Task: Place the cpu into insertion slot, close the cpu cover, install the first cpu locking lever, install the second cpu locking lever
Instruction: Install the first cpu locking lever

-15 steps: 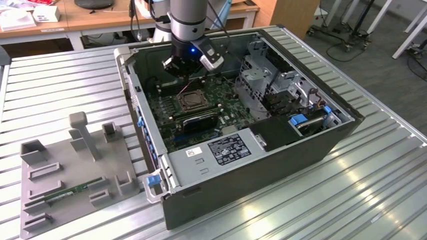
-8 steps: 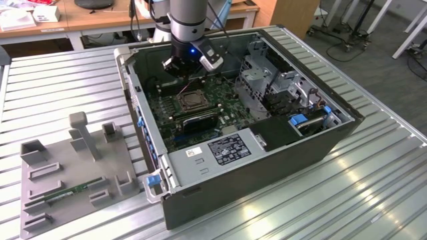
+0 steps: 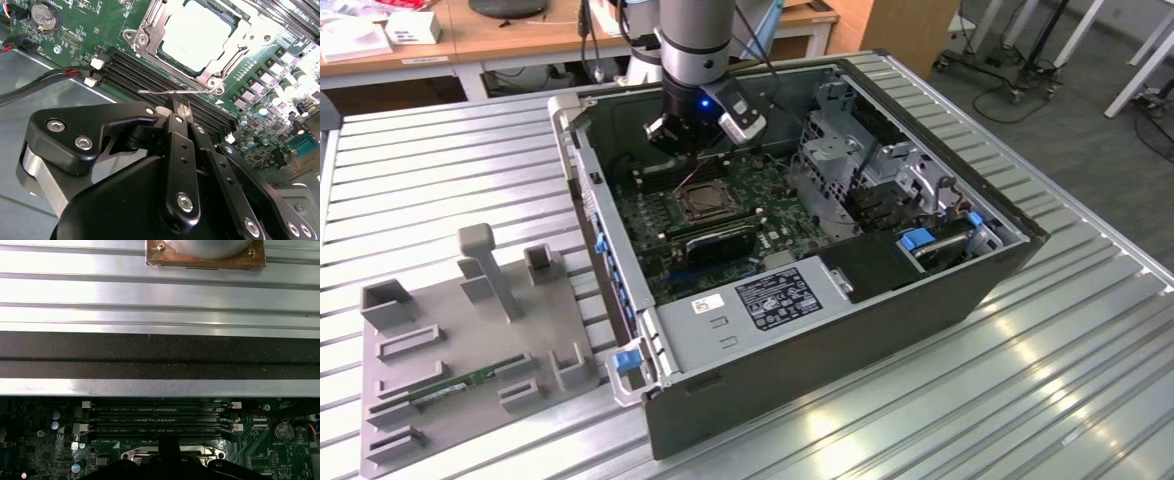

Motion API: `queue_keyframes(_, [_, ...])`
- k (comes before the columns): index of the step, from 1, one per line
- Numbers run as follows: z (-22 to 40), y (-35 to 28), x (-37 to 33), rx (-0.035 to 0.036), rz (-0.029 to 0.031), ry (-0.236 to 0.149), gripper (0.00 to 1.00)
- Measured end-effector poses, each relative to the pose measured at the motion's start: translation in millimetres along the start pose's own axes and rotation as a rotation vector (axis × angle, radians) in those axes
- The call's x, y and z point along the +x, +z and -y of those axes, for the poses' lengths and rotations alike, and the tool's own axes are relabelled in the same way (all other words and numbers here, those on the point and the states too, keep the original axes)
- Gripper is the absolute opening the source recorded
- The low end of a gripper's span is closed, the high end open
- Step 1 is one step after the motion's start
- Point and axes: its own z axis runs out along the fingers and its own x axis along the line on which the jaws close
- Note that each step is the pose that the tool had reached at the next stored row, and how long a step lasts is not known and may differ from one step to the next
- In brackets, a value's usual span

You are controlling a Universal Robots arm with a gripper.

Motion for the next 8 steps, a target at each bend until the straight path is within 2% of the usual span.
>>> queue_keyframes(8, [-0.2,1.1,-1.3,-0.0003,0.0002,0.000,0.11])
